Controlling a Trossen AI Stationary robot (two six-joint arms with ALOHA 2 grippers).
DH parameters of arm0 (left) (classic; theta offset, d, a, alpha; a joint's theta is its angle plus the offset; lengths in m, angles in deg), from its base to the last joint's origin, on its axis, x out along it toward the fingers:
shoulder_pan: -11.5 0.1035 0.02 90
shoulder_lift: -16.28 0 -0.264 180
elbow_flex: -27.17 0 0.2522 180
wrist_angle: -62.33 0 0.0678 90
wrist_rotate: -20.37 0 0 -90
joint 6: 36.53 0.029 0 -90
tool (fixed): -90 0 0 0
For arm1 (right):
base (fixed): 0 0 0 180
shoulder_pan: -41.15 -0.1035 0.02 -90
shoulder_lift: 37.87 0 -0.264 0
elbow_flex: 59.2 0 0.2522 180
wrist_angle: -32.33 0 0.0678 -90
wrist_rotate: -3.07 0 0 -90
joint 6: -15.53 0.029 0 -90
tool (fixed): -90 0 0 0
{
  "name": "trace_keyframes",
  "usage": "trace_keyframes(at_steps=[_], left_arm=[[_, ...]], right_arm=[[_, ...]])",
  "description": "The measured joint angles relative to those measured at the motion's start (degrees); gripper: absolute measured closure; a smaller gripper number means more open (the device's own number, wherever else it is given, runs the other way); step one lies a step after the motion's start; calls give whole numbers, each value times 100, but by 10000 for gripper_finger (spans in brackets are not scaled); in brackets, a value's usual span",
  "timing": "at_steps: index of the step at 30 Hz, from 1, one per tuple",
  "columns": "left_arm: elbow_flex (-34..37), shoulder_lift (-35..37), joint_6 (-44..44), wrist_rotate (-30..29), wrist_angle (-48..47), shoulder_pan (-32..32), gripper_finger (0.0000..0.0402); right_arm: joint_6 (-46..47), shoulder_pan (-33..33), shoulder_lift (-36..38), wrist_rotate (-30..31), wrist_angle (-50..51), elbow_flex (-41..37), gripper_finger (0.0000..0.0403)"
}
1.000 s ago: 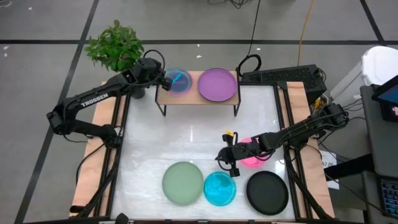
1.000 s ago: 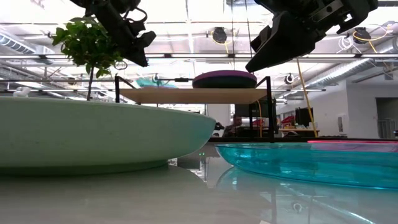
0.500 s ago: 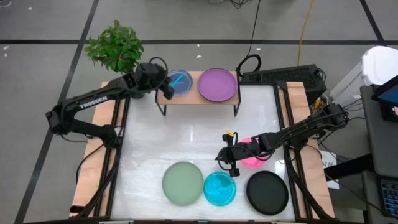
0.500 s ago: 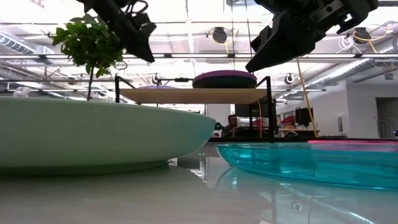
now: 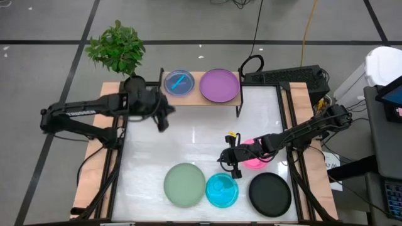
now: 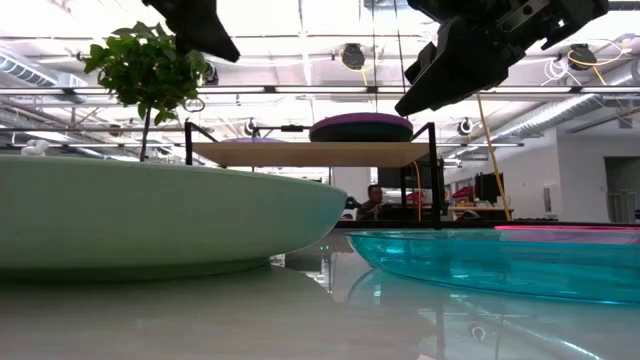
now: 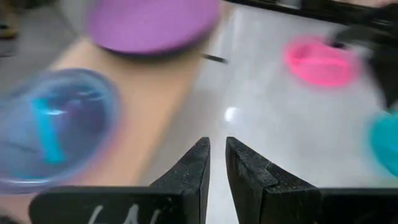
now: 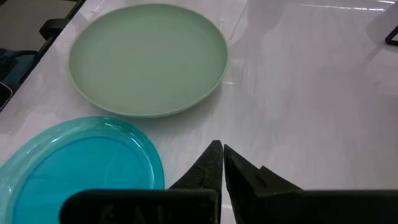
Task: Place and stack plates onto a shelf
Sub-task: Stack the black plate on top of the violet plate on the shelf
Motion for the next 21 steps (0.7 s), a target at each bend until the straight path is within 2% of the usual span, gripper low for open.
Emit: trace_keyframes(at_steps=[5, 10, 16, 21], left_arm=[[390, 18, -437, -1, 242, -1088, 344], [1009, 18, -600, -39, 1267, -1967, 344], [1665, 16, -649, -68, 2203, -2561, 344], [1845, 16, -934, -89, 2258, -2811, 344]], right_arm=[[212, -5, 0, 0, 42, 0, 403], [1069, -108, 0, 1, 299, 0, 403], [1978, -428, 0, 0, 904, 87, 403], [2708, -770, 0, -2, 1784, 447, 403]])
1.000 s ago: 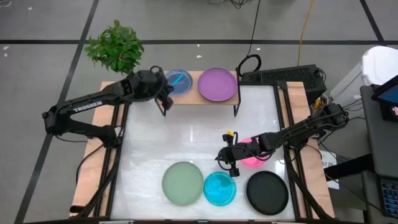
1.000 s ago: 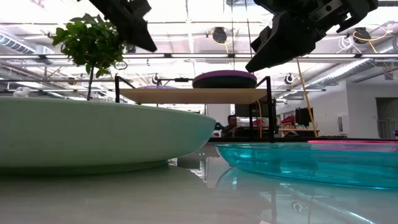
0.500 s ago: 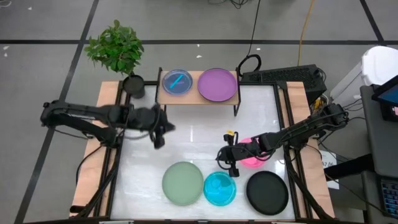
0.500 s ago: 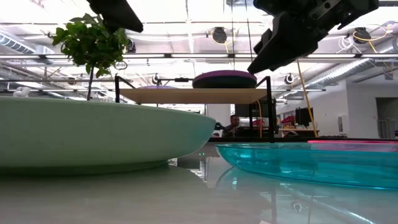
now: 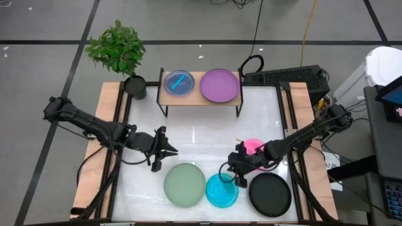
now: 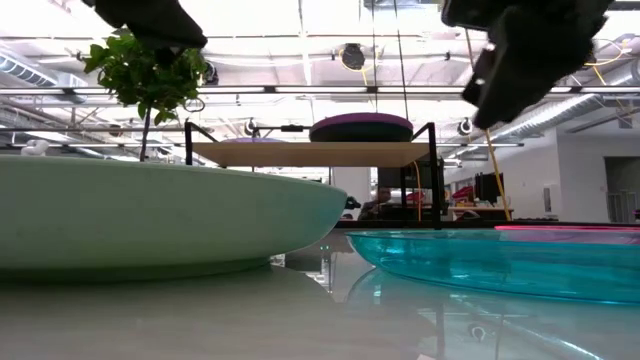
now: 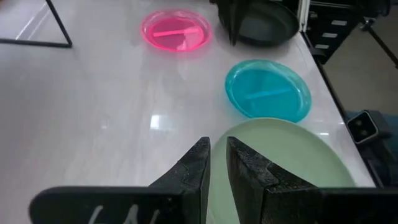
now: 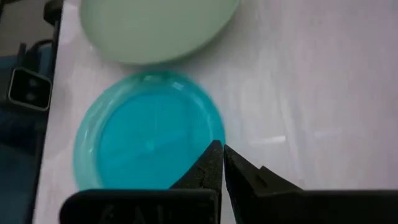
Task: Place and stack plates onto a shelf
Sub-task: Stack the black plate on top of the violet plate on the shelf
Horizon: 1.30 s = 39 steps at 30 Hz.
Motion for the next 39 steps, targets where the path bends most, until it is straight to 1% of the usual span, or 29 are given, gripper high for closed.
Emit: trace_keyframes(at_steps=[5, 8, 11, 13, 18, 22, 24, 30, 32, 34, 36, 39], left_arm=[[6, 0, 67, -222, 7, -264, 344], [6, 0, 209, -290, -10, -387, 344], [6, 0, 253, -378, -9, -478, 344], [6, 0, 253, -409, -9, -513, 344], [6, 0, 300, -587, -53, -565, 344], [6, 0, 445, -609, -68, -565, 344], [6, 0, 521, -615, -66, -565, 344], [6, 0, 727, -628, -66, -565, 344], [6, 0, 745, -666, -66, -565, 344], [6, 0, 715, -700, -64, -565, 344], [6, 0, 609, -805, -67, -565, 344], [6, 0, 590, -884, -66, -565, 344]], right_arm=[[706, -376, 0, 0, 997, 448, 403], [925, -624, 0, -6, 1409, 594, 403], [1136, -858, 2, -31, 1572, 650, 403], [1384, -975, 2, -174, 1649, 650, 403], [2253, -1282, 2, -161, 1756, 650, 403], [2828, -1461, 2, -153, 1956, 650, 403], [2971, -1535, 2, -155, 2171, 650, 403], [2982, -1724, 2, -177, 2769, 650, 402], [3051, -1775, 2, -173, 3083, 650, 397], [3374, -1826, 2, -173, 3512, 650, 386], [3723, -1865, 2, -198, 3953, 650, 369], [3813, -1938, 2, -319, 4266, 650, 336]])
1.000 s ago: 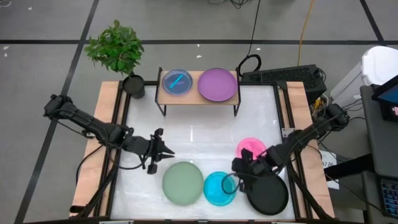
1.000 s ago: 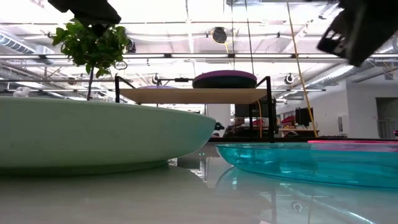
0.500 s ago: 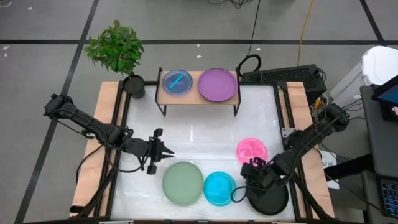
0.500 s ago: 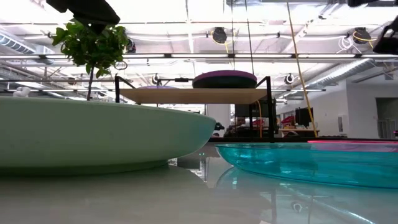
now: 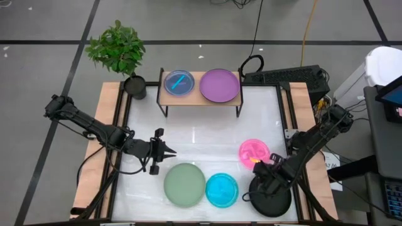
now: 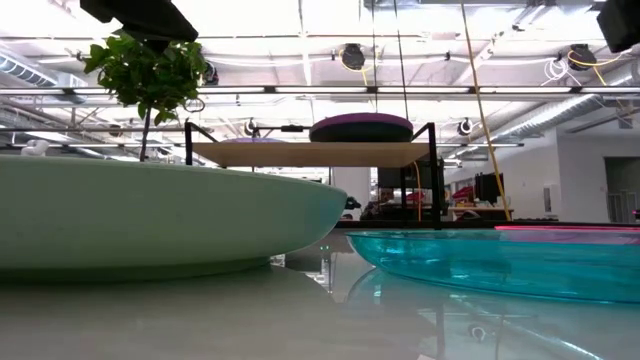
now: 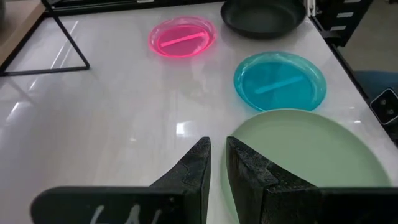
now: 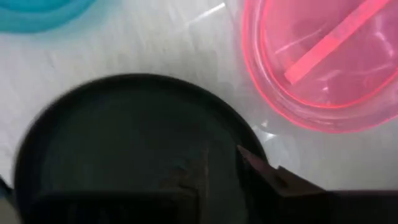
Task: Place and stack plates onto a shelf
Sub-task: Stack the black plate on top of the violet plate on the shelf
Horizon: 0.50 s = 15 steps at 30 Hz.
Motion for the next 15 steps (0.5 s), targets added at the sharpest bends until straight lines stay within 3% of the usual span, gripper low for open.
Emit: trace_keyframes(at_steps=[7, 15], left_arm=[[0, 0, -52, -2, -133, 0, 344], [0, 0, -214, -4, -254, 0, 344]], right_arm=[[-511, -254, 0, 99, 103, -163, 277], [-1176, -319, 48, 17, -143, -778, 269]])
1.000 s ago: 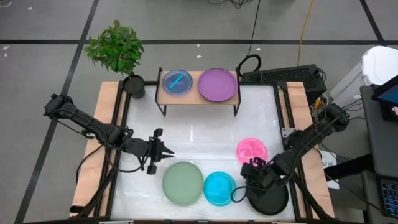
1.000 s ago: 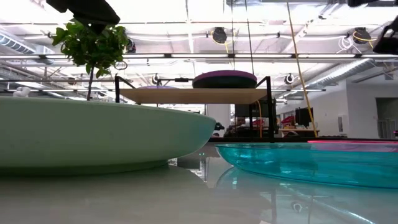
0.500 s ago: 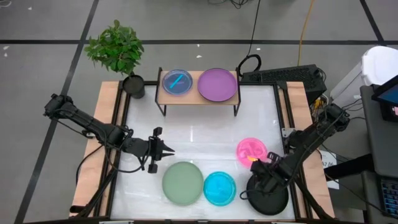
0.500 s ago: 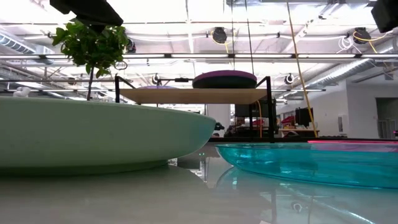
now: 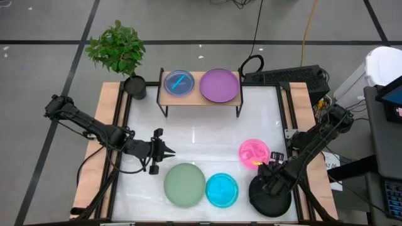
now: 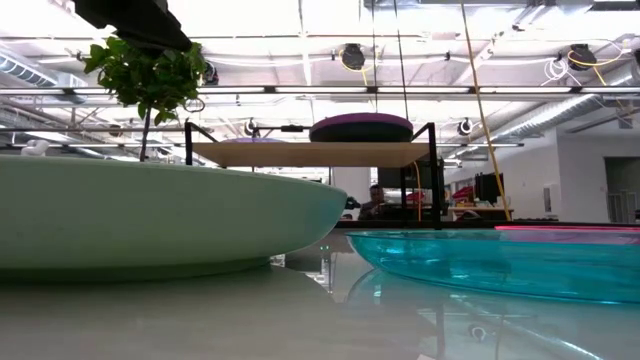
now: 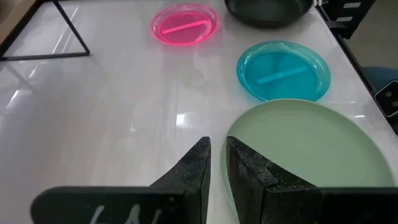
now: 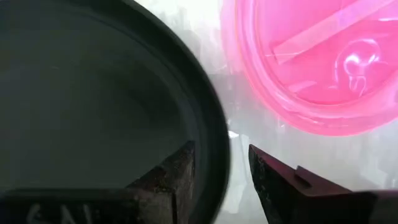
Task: Place and stack plates onto a shelf
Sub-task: Stack the black plate on top of the violet plate on the shelf
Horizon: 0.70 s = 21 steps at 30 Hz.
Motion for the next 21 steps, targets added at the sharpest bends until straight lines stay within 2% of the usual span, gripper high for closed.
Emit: trace_keyframes(at_steps=[7, 13, 16, 21], left_arm=[[0, 0, -42, 0, -2, 0, 344], [0, 0, -25, 0, -3, 0, 344], [0, 0, 23, -2, -8, 0, 344], [0, 0, 27, -4, -33, 0, 344]], right_arm=[[74, 2, 476, -4, -644, -715, 270], [307, 4, 1020, -285, -2190, -1700, 273], [505, 2, 1238, -317, -2790, -2047, 288], [646, 2, 1539, -328, -2835, -2181, 337]])
